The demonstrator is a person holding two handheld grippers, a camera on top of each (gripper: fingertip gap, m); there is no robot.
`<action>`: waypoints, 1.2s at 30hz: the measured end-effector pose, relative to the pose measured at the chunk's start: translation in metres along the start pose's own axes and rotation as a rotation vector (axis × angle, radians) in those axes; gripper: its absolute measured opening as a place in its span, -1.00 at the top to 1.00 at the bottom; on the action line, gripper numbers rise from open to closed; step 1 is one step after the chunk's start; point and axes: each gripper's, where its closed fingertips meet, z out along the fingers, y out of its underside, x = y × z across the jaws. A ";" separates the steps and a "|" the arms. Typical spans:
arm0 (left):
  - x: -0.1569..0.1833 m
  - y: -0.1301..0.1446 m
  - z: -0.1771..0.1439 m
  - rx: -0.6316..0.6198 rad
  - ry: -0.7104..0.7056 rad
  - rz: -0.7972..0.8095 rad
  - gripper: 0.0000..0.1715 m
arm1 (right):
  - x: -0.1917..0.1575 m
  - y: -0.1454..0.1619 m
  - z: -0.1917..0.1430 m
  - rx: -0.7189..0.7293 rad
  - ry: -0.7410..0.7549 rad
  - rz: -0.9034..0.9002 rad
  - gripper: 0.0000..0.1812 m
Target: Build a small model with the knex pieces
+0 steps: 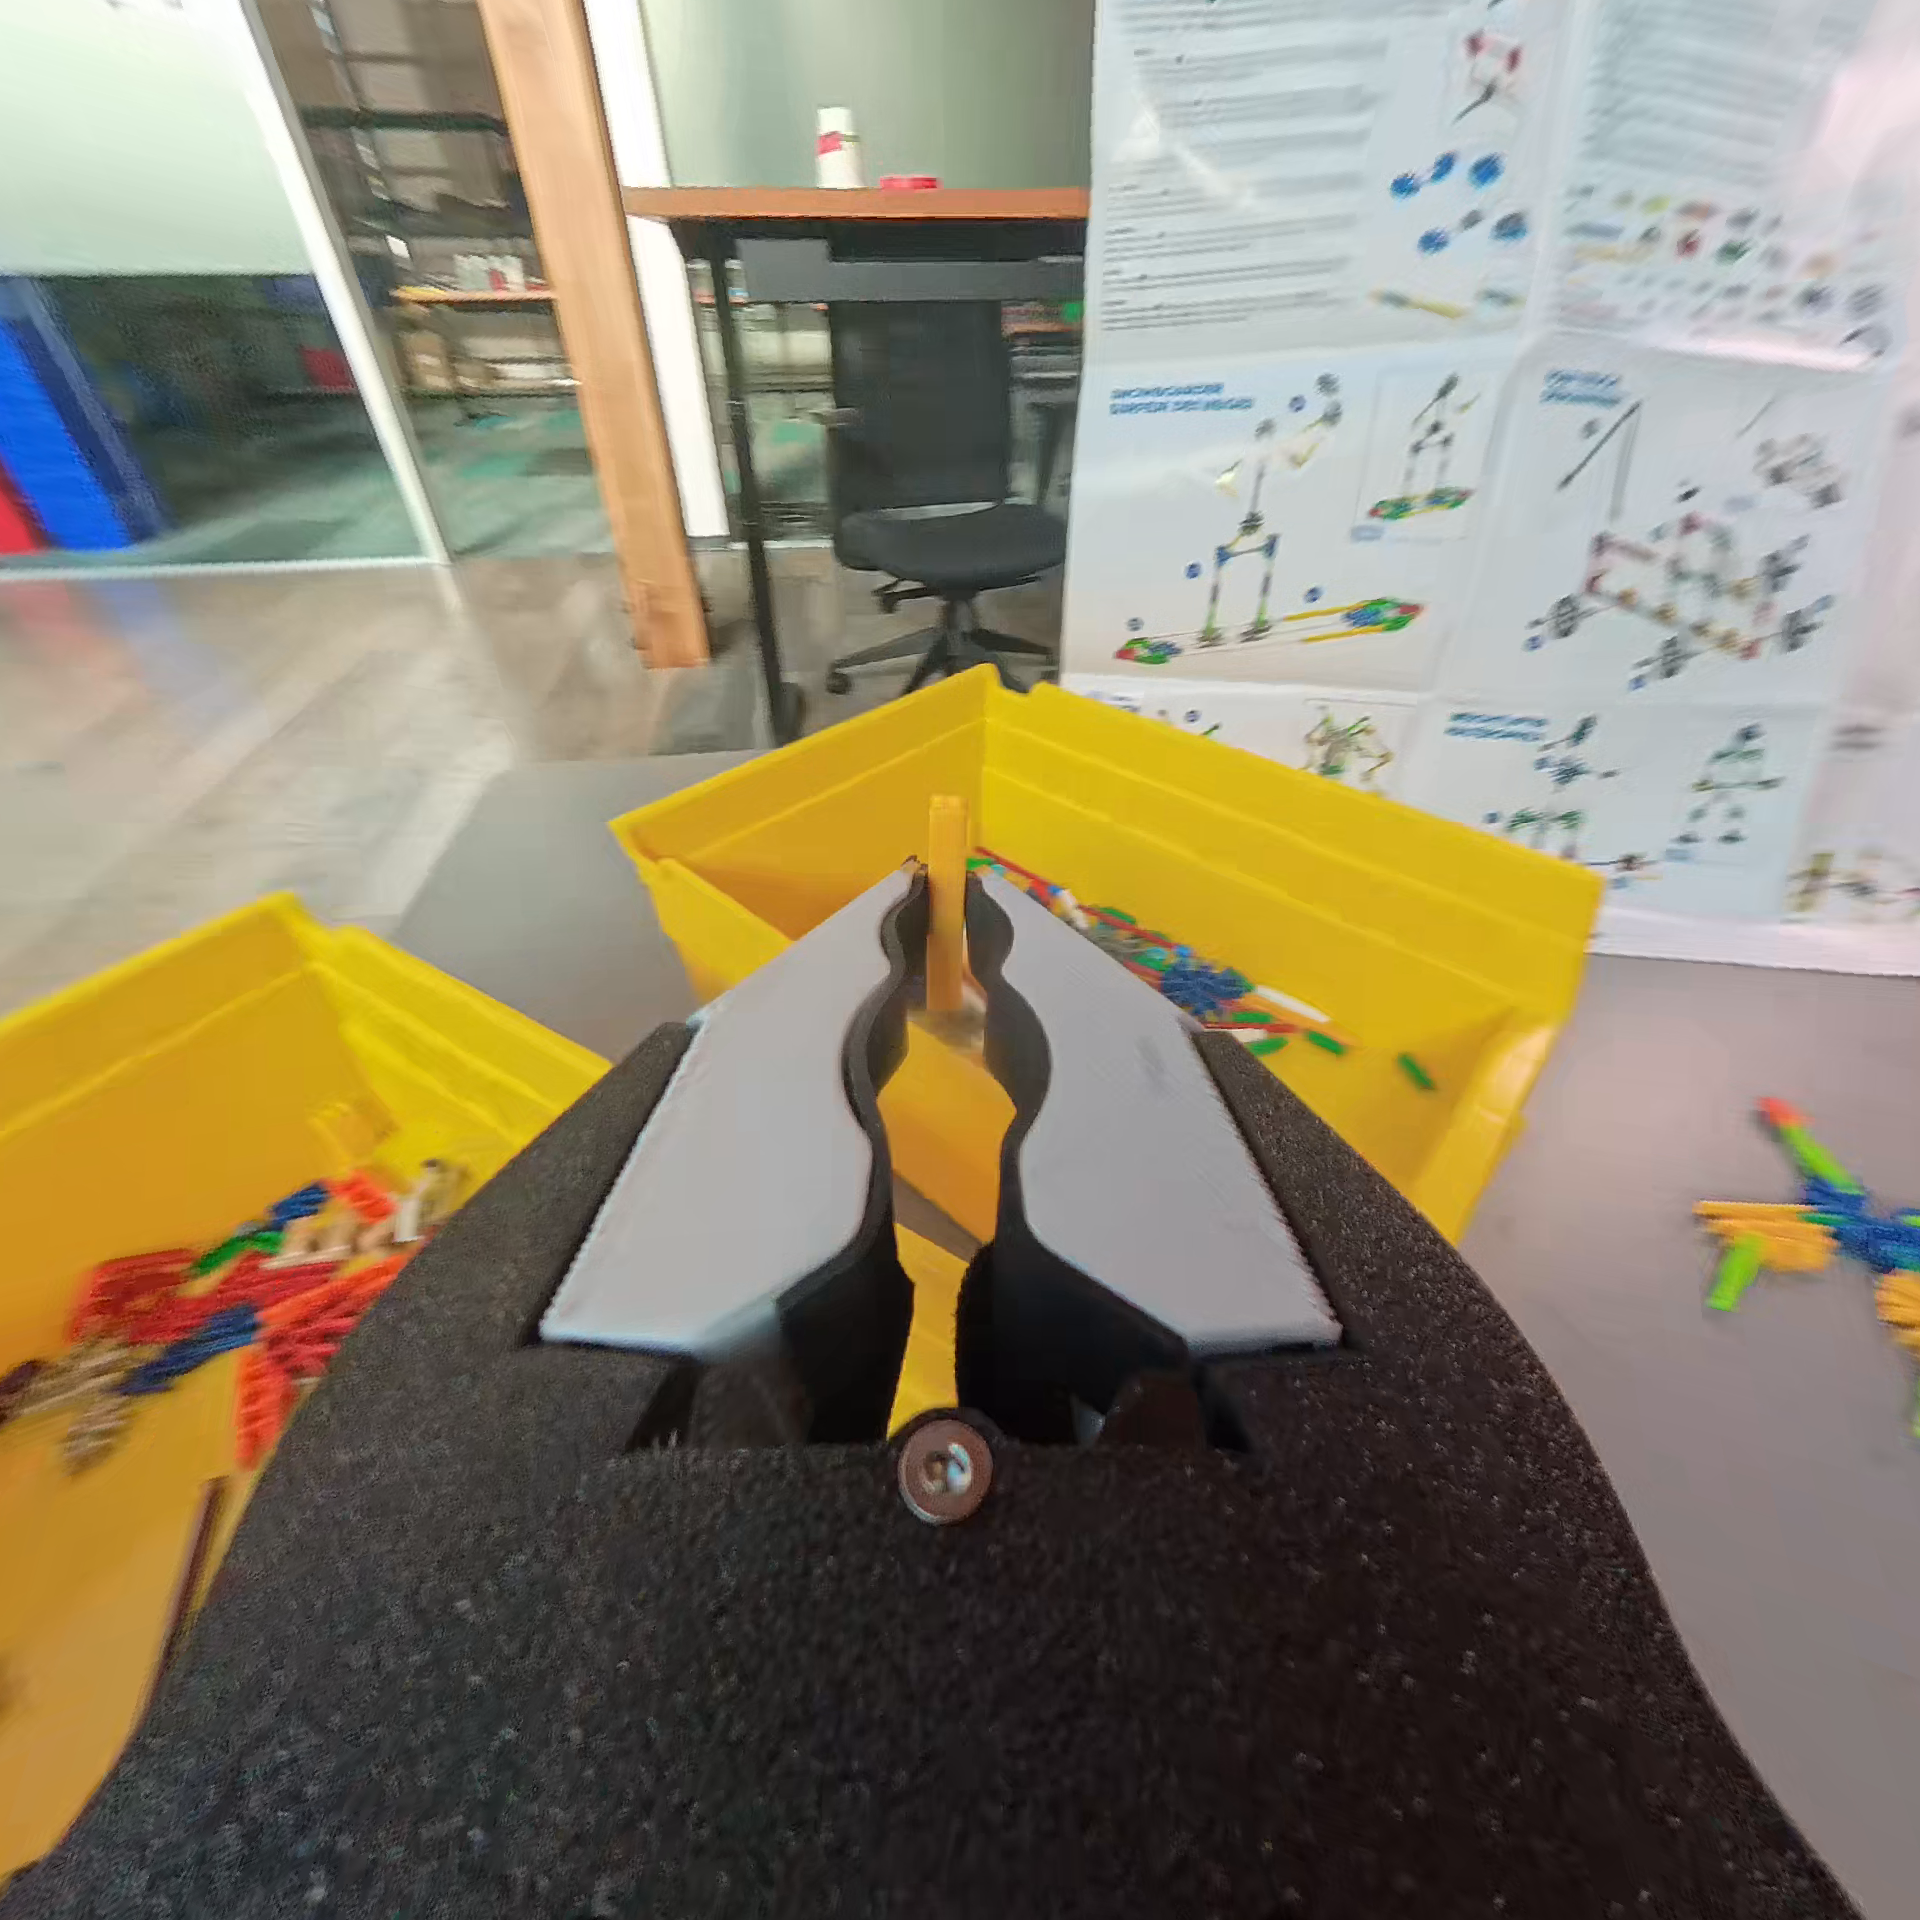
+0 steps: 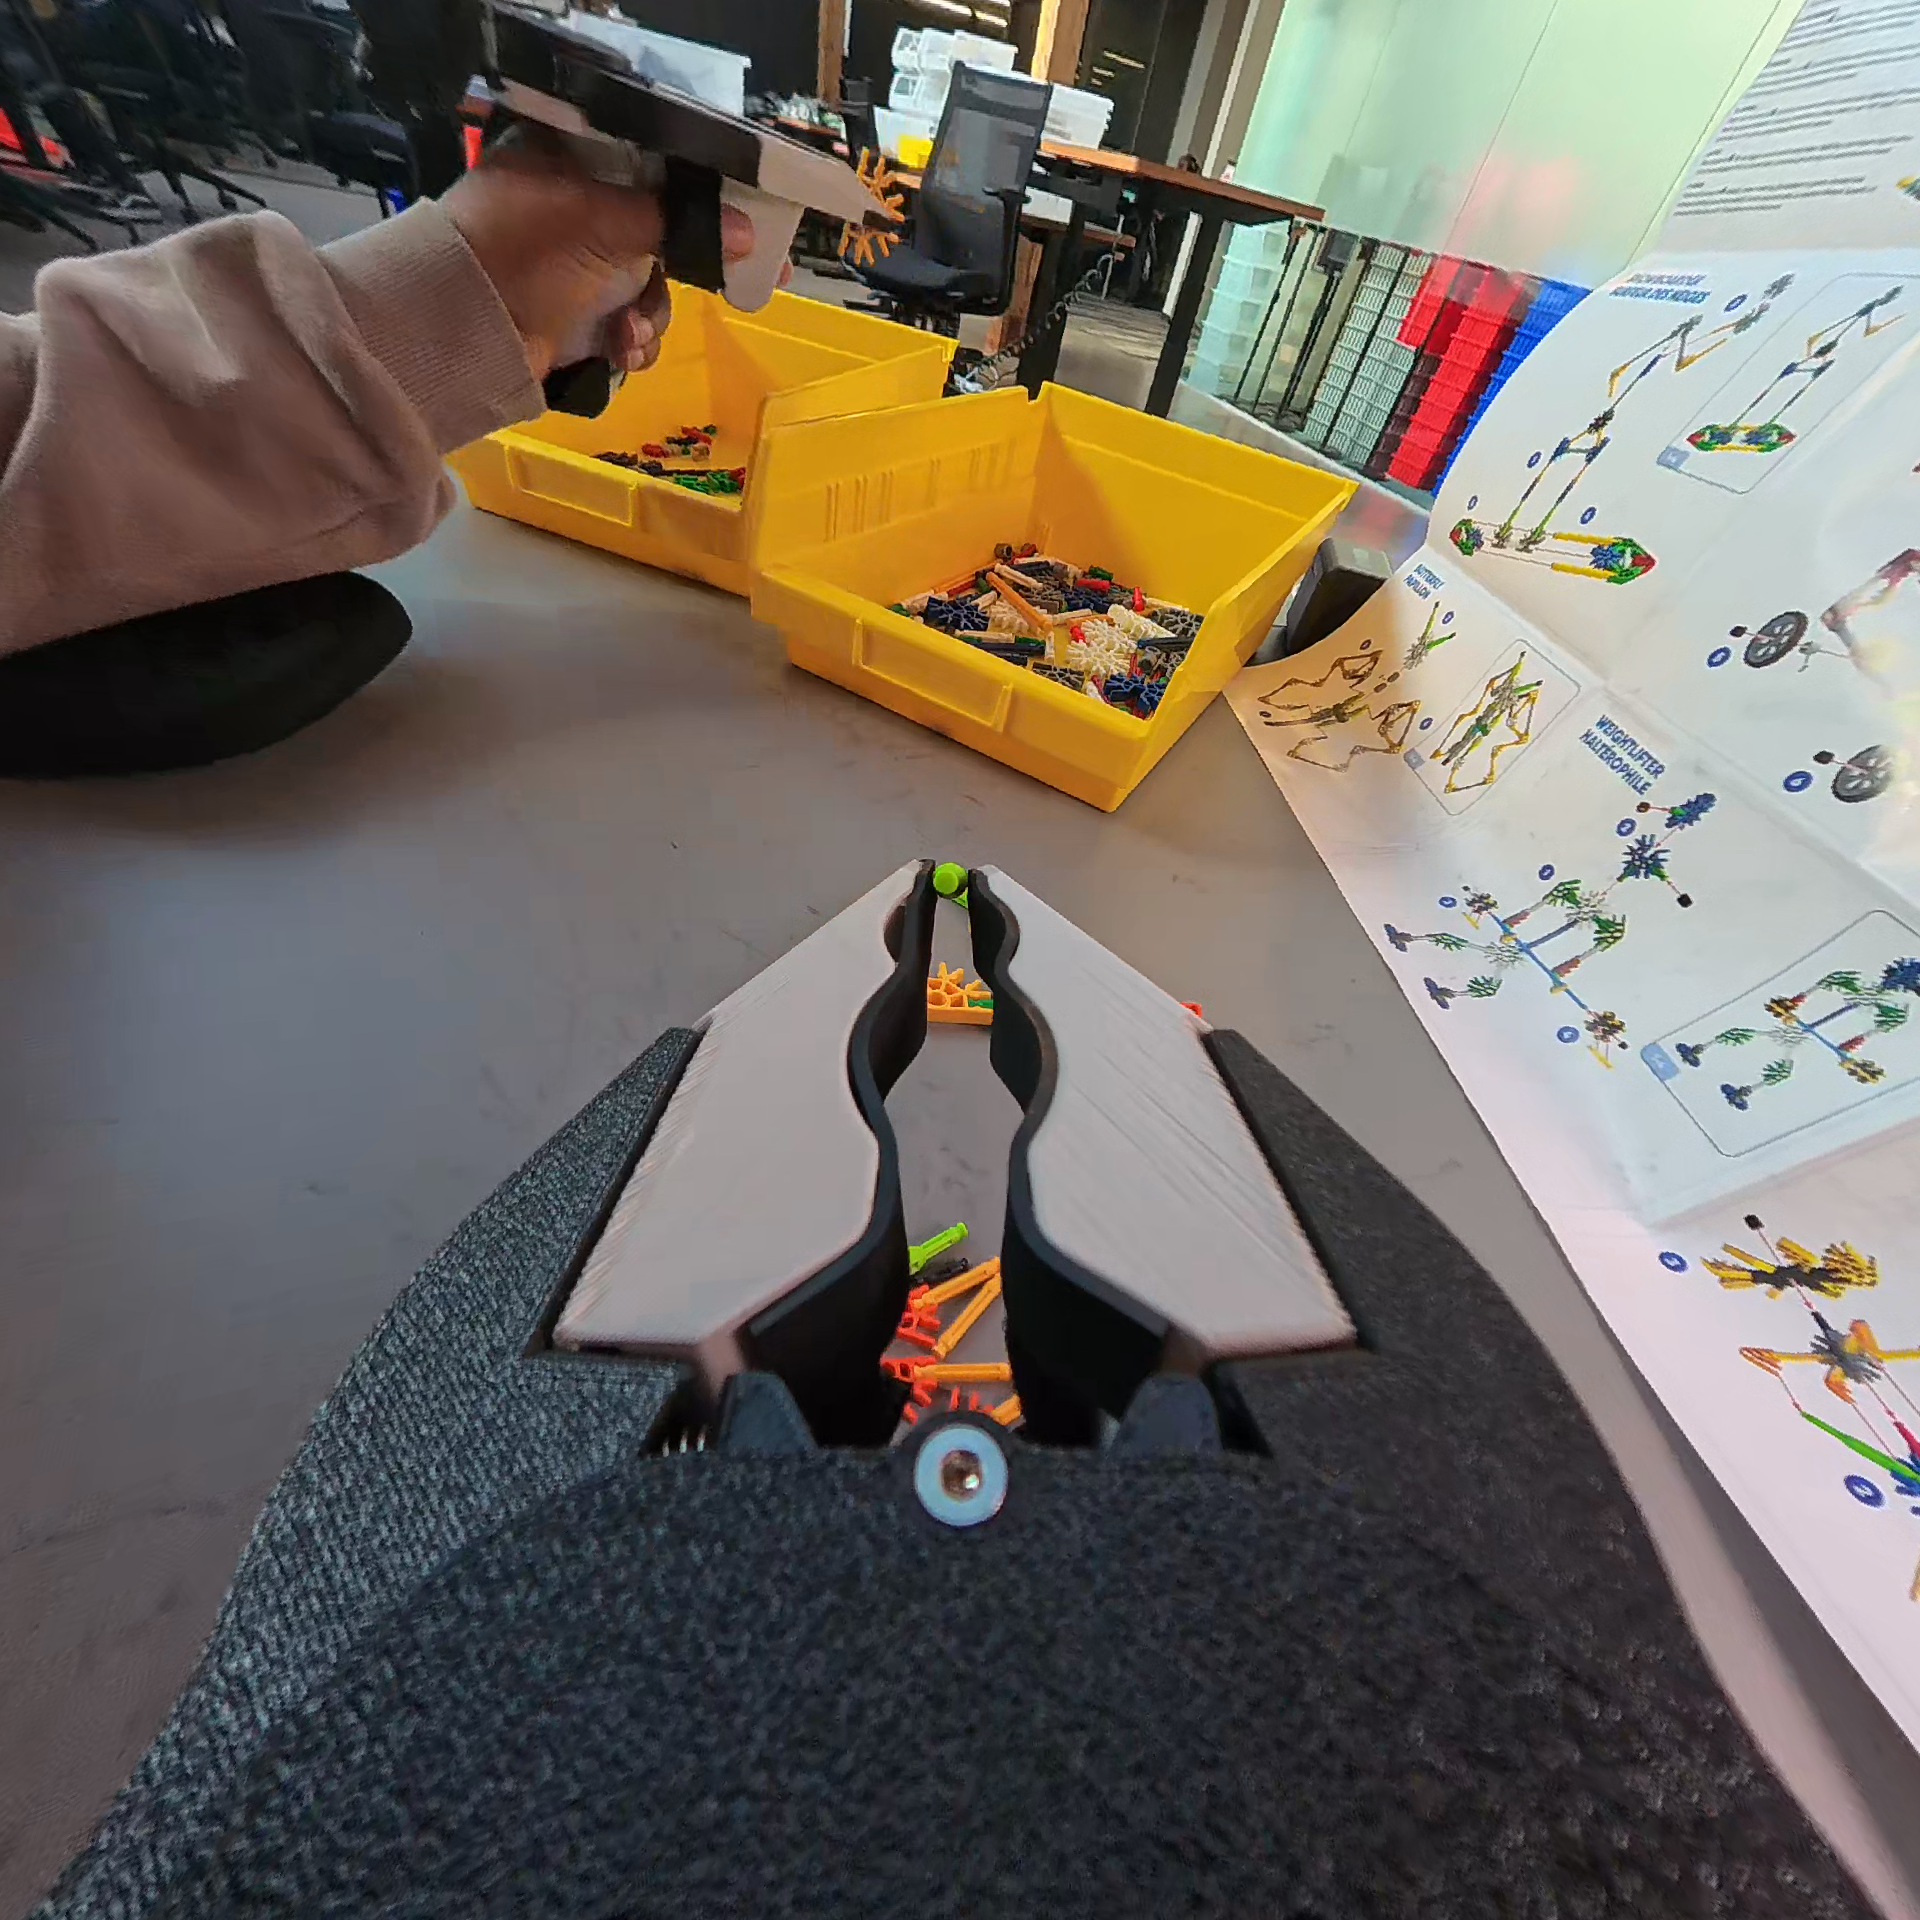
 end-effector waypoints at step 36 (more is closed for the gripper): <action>0.186 -0.022 -0.024 0.152 0.613 0.180 0.74 | 0.007 -0.014 -0.004 0.145 -0.075 0.271 0.96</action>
